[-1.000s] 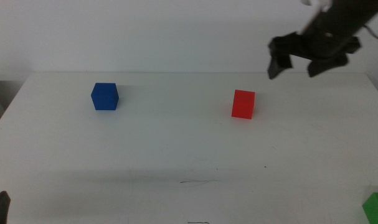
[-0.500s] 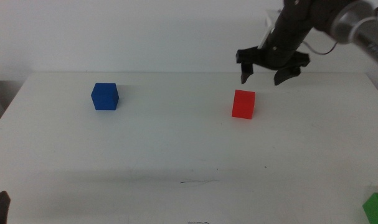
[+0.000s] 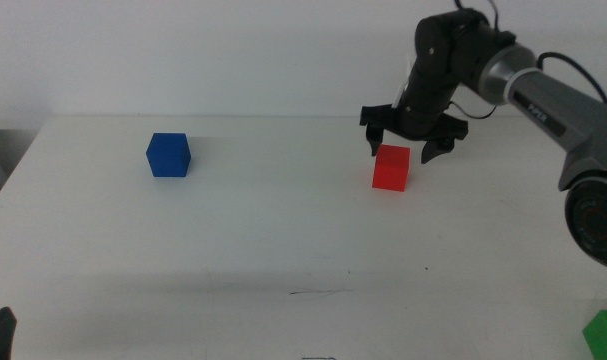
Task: Stack red cubes first, then green, then blue cubes in a specific spot.
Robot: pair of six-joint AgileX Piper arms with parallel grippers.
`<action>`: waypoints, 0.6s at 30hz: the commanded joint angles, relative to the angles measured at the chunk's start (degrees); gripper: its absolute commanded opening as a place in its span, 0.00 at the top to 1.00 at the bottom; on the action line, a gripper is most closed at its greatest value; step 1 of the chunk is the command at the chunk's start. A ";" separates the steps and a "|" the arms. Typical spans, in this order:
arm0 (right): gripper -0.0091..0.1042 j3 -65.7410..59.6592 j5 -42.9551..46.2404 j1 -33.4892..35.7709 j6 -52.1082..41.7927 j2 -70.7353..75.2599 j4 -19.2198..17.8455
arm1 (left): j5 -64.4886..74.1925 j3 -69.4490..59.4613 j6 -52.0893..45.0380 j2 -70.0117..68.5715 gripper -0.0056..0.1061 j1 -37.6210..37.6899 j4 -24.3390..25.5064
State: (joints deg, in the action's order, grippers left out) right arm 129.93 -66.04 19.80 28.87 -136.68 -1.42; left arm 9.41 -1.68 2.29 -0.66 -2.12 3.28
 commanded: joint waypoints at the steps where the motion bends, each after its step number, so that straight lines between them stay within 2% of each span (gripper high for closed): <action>1: 0.32 1.93 1.97 0.53 1.27 3.83 -2.29 | -4.28 0.14 0.77 -1.50 0.20 0.10 -0.02; 9: 0.32 1.93 3.86 1.21 3.31 2.36 -5.65 | -4.28 0.14 0.77 -1.50 0.20 0.10 -0.02; 15: 0.32 1.93 6.75 1.21 3.36 0.64 -5.62 | -4.28 0.14 0.77 -1.50 0.20 0.10 -0.02; 18: 0.36 1.93 7.92 1.21 3.36 0.30 -5.85 | -4.28 0.14 0.77 -1.50 0.20 0.10 -0.02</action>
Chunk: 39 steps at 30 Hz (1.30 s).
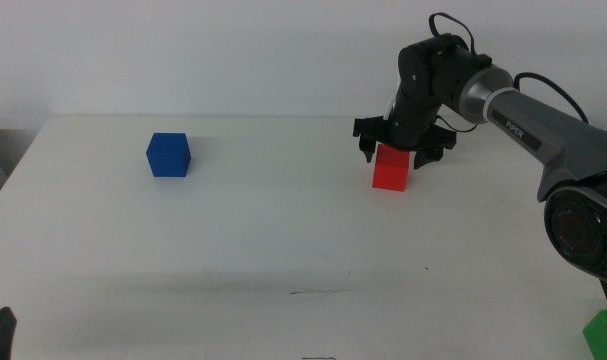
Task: Stack red cubes first, then green, then blue cubes in a specific spot.
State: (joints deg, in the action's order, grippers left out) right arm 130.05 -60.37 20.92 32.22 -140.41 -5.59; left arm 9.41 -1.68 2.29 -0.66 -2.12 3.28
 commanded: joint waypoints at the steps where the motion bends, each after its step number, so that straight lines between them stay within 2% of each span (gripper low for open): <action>1: 0.40 1.82 2.29 0.09 0.02 4.02 -1.67 | -4.28 0.14 0.77 -1.50 0.20 0.10 -0.02; 3: 0.51 1.82 2.29 0.09 0.02 3.88 -1.81 | -4.28 0.14 0.77 -1.50 0.20 0.10 -0.02; 8: 0.89 1.82 2.01 0.14 -0.83 4.04 -1.87 | -4.28 0.14 0.77 -1.50 0.20 0.10 -0.02; 9: 0.93 1.82 1.60 0.30 -1.23 4.45 -1.87 | -4.28 0.14 0.77 -1.50 0.20 0.10 -0.02; 14: 0.93 -0.47 0.49 1.97 -2.05 9.20 -4.22 | -4.28 0.14 0.77 -1.50 0.20 0.10 -0.02; 19: 0.93 -16.39 6.03 5.11 2.62 18.85 -8.91 | -4.28 0.14 0.77 -1.50 0.20 0.10 -0.02; 25: 0.93 -30.45 11.09 12.22 6.11 27.91 -9.61 | -4.28 0.14 0.77 -1.50 0.20 0.10 -0.02; 33: 0.93 -31.00 10.64 20.72 13.43 27.09 -10.07 | -4.28 0.14 0.77 -1.50 0.20 0.10 -0.02; 39: 0.93 -31.00 10.35 22.39 15.82 23.76 -9.17 | -4.28 0.14 0.77 -1.50 0.20 0.10 -0.02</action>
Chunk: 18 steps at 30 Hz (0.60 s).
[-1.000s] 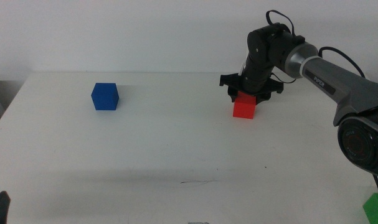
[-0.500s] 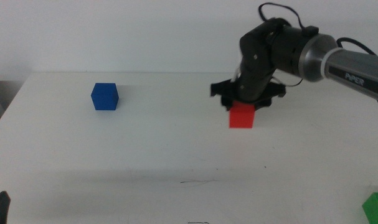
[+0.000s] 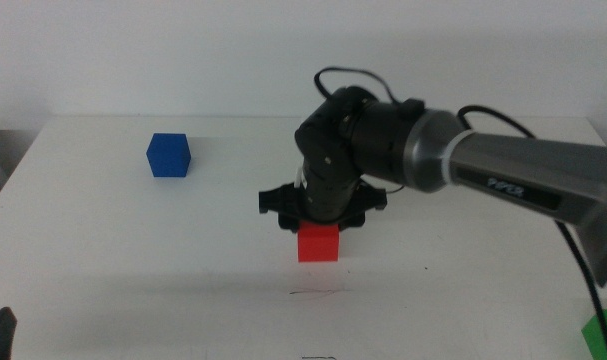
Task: Stack red cubes first, then green, then blue cubes in a specific spot.
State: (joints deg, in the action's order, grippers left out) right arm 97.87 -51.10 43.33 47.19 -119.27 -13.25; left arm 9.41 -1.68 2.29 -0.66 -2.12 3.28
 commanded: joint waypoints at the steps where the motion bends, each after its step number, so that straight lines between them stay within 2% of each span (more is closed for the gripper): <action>1: 0.93 1.18 0.91 -0.02 1.00 1.93 -1.01 | -4.28 0.14 0.77 -1.50 0.20 0.10 -0.02; 13: 0.93 1.18 -0.74 -0.13 1.05 -2.58 1.07 | -4.28 0.14 0.77 -1.50 0.20 0.10 -0.02; 14: 0.88 1.18 -1.78 -0.13 0.91 -2.58 -0.29 | -4.28 0.14 0.77 -1.50 0.20 0.10 -0.02; 17: 0.74 1.18 -1.79 -0.13 0.91 -2.46 -0.45 | -4.28 0.14 0.77 -1.50 0.20 0.10 -0.02; 18: 0.37 1.23 -1.79 -0.13 -0.54 -2.21 -0.45 | -4.28 0.14 0.77 -1.50 0.20 0.10 -0.02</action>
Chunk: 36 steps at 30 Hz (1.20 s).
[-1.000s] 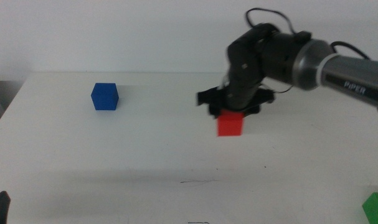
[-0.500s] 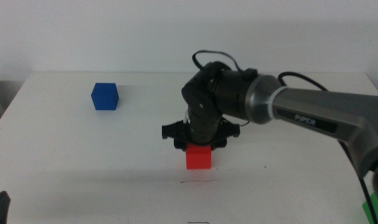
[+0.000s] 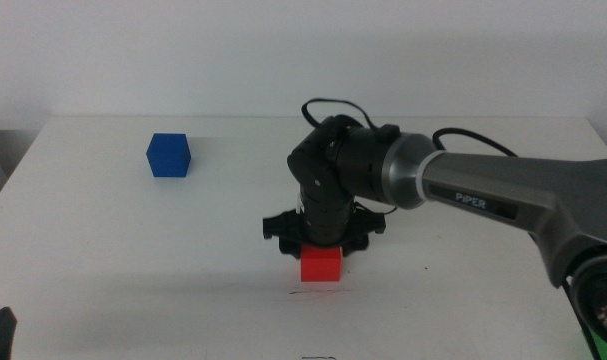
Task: Stack red cubes first, then green, then blue cubes in a specific spot.
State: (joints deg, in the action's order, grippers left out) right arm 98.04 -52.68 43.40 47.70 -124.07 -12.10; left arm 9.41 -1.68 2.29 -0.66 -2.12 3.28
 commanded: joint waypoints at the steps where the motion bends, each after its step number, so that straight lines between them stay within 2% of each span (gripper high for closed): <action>1: 0.30 1.06 -0.17 -0.20 -1.19 2.84 -1.83 | -4.28 0.14 0.77 -1.50 0.20 0.10 -0.02; 4: 0.15 1.19 -0.22 -0.86 -1.19 4.43 -1.57 | -4.28 0.14 0.77 -1.50 0.20 0.10 -0.02; 6: 0.09 1.19 -0.32 -1.78 -1.19 6.26 -1.28 | -4.28 0.14 0.77 -1.50 0.20 0.10 -0.02; 16: 0.09 1.19 -4.81 -3.12 -7.30 24.19 -2.20 | -4.28 0.14 0.77 -1.50 0.20 0.10 -0.02; 23: 0.09 6.20 -21.63 -9.65 -20.01 36.11 -2.96 | -4.28 0.14 0.77 -1.50 0.20 0.10 -0.02; 27: 0.09 5.68 -21.59 -13.30 -26.20 41.84 -0.38 | -4.28 0.14 0.77 -1.50 0.20 0.10 -0.02; 31: 0.09 0.42 -21.54 -20.94 -30.62 48.79 7.54 | -4.28 0.14 0.77 -1.50 0.20 0.10 -0.02; 33: 0.09 -4.41 -21.48 -24.94 -32.50 52.72 7.84 | -4.28 0.14 0.77 -1.50 0.20 0.10 -0.02; 36: 0.09 -13.91 -20.76 -30.03 -35.54 58.51 6.01 | -4.28 0.14 0.77 -1.50 0.20 0.10 -0.02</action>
State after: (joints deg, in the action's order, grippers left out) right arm 86.48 -72.09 15.56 14.79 -69.44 -4.82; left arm 9.41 -1.68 2.29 -0.66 -2.12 3.28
